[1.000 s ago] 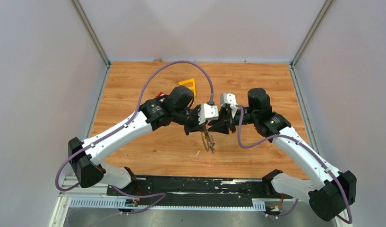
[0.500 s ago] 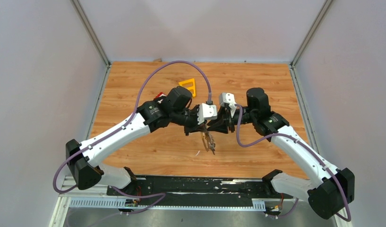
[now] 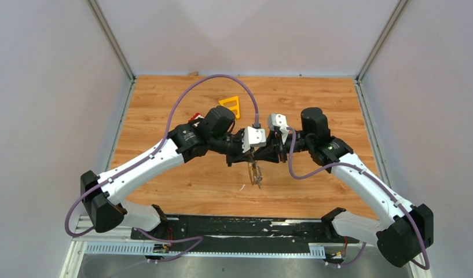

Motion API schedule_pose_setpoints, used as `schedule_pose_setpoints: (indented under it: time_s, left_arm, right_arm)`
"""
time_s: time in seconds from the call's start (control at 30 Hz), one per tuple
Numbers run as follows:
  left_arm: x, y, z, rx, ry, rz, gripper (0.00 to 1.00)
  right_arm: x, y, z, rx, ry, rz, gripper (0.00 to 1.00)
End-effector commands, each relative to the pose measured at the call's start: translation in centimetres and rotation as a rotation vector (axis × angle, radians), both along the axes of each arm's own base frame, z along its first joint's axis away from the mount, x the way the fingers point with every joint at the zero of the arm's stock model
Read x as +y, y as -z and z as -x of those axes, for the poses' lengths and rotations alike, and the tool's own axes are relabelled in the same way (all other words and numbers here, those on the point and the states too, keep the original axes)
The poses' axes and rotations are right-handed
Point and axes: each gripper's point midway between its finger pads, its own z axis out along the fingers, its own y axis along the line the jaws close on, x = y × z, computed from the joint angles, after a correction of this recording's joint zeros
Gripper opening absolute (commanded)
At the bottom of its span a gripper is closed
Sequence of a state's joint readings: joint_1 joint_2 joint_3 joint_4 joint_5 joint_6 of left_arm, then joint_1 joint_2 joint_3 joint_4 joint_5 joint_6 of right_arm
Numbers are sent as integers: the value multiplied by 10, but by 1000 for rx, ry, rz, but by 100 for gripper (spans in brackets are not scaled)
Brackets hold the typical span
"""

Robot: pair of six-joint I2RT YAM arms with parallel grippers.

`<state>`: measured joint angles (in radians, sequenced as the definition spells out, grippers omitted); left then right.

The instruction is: Put the keys on the keyring

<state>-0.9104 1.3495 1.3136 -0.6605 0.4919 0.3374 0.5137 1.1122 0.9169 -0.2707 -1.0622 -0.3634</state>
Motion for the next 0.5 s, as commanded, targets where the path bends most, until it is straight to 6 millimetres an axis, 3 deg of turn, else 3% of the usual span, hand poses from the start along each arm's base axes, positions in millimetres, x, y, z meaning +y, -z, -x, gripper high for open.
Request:
schedule_pose_setpoints:
  time_s: [0.0, 0.47]
  left_arm:
    - [-5, -26, 6, -25, 18, 89, 0]
    - [-2, -25, 7, -36, 12, 97, 0]
  right_arm:
    - [2, -7, 1, -19, -30, -30, 16]
    - [2, -5, -1, -23, -21, -21, 11]
